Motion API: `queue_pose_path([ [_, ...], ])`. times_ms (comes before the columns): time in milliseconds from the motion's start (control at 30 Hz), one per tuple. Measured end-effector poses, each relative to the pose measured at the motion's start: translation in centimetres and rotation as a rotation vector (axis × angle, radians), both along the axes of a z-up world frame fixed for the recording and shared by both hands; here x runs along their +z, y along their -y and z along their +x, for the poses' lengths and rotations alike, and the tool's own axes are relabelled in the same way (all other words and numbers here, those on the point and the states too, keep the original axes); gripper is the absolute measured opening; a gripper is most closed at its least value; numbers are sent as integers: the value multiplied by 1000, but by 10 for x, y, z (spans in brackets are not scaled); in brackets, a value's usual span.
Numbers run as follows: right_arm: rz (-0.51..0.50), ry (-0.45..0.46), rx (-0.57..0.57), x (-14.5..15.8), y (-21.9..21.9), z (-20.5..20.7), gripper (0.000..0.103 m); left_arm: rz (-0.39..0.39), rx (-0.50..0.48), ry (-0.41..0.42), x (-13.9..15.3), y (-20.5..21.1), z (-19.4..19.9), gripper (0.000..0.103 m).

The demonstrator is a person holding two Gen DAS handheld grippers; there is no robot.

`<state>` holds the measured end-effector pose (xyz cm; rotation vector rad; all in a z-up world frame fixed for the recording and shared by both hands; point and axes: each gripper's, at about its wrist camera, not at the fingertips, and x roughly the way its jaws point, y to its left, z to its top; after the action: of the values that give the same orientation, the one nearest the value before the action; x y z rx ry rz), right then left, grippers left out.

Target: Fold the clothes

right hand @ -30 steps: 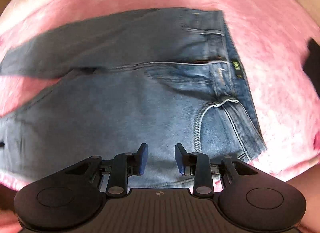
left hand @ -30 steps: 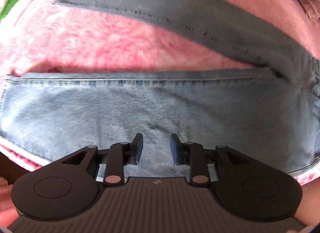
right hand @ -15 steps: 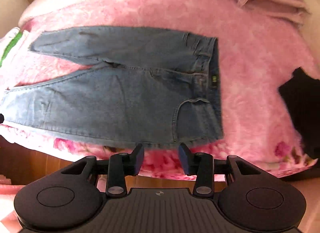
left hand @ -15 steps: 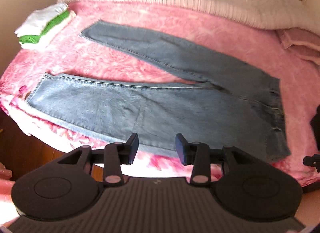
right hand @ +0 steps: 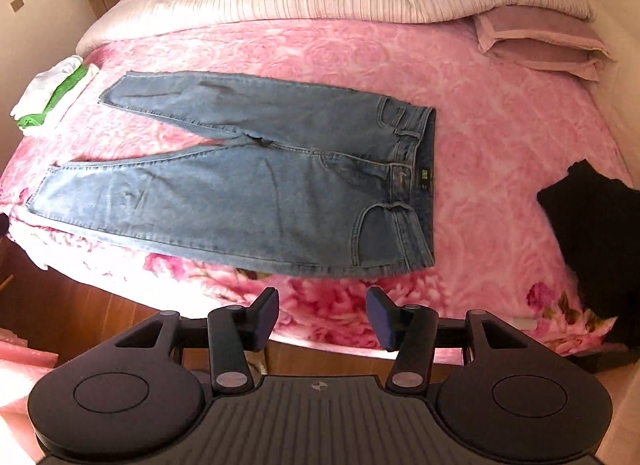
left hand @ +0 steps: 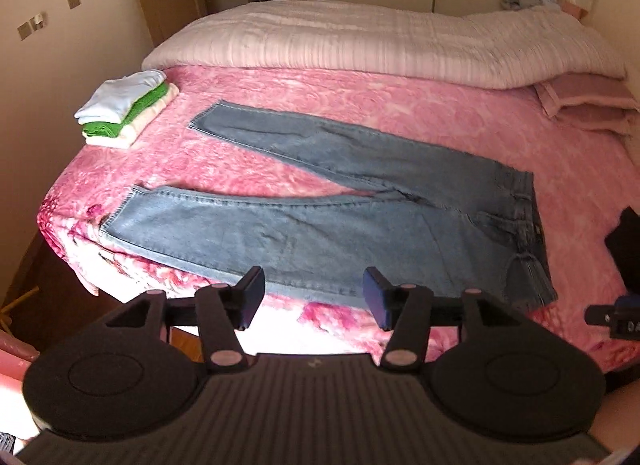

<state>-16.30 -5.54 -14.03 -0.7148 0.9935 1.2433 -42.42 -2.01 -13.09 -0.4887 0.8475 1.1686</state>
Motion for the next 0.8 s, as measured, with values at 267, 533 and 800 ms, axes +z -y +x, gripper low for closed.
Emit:
queue_pose_path([
  [267, -3, 4, 23, 4, 12, -17, 54, -11, -32, -16, -3, 30, -3, 50],
  [533, -21, 3, 52, 2, 26, -34, 55, -17, -22, -18, -4, 46, -12, 50],
  [800, -40, -5, 53, -4, 40, -35, 56, -35, -19, -27, -10, 57, -12, 50],
])
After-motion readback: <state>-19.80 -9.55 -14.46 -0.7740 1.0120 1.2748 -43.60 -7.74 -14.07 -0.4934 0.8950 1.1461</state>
